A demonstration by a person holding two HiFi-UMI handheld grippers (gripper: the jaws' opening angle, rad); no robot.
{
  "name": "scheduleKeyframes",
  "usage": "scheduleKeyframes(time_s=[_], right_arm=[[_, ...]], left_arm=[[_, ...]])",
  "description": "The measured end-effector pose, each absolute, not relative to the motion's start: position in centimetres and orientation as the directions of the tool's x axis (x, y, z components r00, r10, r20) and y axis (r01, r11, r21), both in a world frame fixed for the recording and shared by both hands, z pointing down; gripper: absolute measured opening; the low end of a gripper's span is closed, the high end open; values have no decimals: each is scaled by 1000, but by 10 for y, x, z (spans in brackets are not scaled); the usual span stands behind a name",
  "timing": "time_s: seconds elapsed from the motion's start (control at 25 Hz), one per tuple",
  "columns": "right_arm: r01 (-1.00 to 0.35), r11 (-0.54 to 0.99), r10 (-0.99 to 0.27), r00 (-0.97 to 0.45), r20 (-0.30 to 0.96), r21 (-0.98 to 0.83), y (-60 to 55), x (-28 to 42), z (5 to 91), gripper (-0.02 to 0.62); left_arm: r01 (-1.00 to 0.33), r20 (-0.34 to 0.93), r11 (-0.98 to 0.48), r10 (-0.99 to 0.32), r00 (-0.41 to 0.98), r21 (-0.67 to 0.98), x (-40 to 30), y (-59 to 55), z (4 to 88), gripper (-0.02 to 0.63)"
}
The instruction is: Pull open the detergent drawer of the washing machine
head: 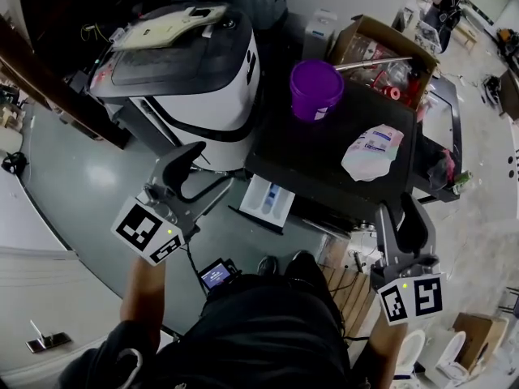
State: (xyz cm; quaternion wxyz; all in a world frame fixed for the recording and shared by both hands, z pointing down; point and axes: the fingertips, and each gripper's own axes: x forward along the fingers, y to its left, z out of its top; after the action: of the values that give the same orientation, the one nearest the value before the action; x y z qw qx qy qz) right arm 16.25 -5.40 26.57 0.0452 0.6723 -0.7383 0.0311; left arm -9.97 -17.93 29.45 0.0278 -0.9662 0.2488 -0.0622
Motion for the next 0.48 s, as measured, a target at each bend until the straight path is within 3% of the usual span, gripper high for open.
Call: scheduleKeyframes(time_s=[0.16,0.48], right_arm=[[-995,73,-992,-66,105,64,-46,156,254,181],[-992,-9,-992,25,124,129,-28,155,242,178]], left_arm=[[-467,45,-860,-485,873,-208,-90,-167,249,350],[-427,42,-858,-456,889,-285,-80,-138,223,350]])
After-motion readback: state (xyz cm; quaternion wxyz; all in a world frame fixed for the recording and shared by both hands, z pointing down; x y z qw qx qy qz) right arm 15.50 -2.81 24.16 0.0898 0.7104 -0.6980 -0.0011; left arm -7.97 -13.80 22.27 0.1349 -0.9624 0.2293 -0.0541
